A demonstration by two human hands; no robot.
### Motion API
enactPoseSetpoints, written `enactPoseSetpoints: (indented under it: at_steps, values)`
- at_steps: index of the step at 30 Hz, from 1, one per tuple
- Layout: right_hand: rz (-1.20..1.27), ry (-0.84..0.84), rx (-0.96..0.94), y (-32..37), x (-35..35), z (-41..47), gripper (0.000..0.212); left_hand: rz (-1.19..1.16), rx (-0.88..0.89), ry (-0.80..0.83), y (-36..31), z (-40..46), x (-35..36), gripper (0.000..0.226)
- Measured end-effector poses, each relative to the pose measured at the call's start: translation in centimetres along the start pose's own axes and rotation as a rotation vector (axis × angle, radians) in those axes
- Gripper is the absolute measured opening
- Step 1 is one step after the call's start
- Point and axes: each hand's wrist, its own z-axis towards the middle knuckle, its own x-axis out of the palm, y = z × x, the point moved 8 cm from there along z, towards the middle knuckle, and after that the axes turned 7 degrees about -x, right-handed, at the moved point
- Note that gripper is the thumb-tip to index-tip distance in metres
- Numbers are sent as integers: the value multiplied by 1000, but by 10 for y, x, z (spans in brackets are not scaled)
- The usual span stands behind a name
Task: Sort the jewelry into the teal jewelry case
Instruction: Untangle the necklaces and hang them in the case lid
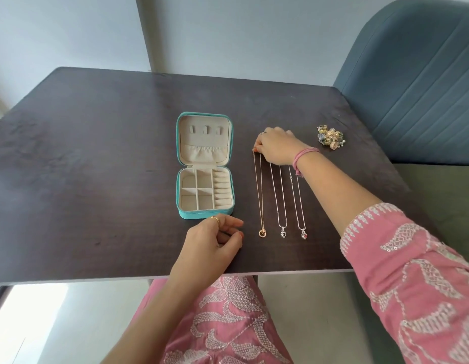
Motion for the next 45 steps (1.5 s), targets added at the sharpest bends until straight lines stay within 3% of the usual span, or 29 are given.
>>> enactPoseSetpoints:
  at_steps: [5,12,22,31,38,45]
  values:
    - [6,7,-2,3,2,-6,29,-36,-11,19,-1,-1,0,17]
    - [400,-116,-67,2,-31,-34,18,-205,-2,66,-14,7,-11,15]
    - [487,-237,-301,36,-96,-94,10,-336,228,-120,-100,45,-62,15]
    - [477,-281,-412,70,-149,-132,6,-323,276,73,-139,44,-67,35]
    - [553,-342,-437,81,-175,-143,4,-408,228,210,-153,37,-76,10]
    - [691,-484,-472,88,-189,-141,14,-416,131,305,-162,25,-83,16]
